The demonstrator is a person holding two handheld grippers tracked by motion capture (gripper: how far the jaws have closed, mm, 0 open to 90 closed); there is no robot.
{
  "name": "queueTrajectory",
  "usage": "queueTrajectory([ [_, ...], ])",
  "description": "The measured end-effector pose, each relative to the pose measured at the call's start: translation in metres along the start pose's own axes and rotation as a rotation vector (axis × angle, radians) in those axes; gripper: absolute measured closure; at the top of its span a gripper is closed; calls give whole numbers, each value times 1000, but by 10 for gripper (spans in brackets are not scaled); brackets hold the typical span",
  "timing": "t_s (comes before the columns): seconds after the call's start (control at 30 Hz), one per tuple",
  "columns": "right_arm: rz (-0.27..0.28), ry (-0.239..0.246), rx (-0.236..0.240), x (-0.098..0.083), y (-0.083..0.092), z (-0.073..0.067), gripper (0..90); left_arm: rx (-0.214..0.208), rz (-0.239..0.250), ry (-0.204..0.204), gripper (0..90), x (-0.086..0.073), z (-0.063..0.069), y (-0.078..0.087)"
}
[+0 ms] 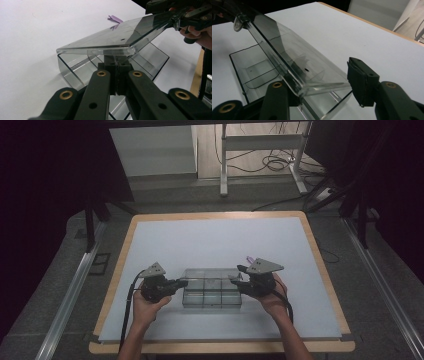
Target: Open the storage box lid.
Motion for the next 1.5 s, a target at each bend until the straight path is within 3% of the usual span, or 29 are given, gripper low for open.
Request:
queueTrajectory([
  [0.1,6,12,9,-1,0,-2,541,-1,6,-5,895,1,1,2],
  [0.4,3,30,20,-2,0,-3,560,1,0,-23,877,-3,3,5],
  [0.43,1,28,22,-2,0,-3,561,0,11,-41,844,-3,5,7],
  [0.6,-1,28,26,-2,0,-3,561,13,-1,-58,739,-7,6,11],
  [0.73,0,24,27,-2,1,-3,561,50,-26,-90,551,-14,8,11],
  [0.83,8,13,27,-1,2,-1,561,71,-33,-86,416,-18,7,13],
  [0.93,16,-3,27,0,3,0,562,93,-44,-65,367,-23,1,15],
  [1.03,23,-9,26,1,4,1,566,107,-43,-38,352,-25,-7,20],
  [1.23,33,-21,31,2,4,3,572,110,-44,-52,333,-24,-13,29],
  [1.5,43,-17,25,4,4,5,585,127,-54,-41,304,-26,-21,35],
])
Point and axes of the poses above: each handheld gripper's, and its own axes: y roughly backward along the jaws, x roughly out of its top, z roughly to its right, the point moved 10 cm from there along -y, roughly forward along the jaws, and after that the axes turned 13 degrees about z, right-handed, at the moved point
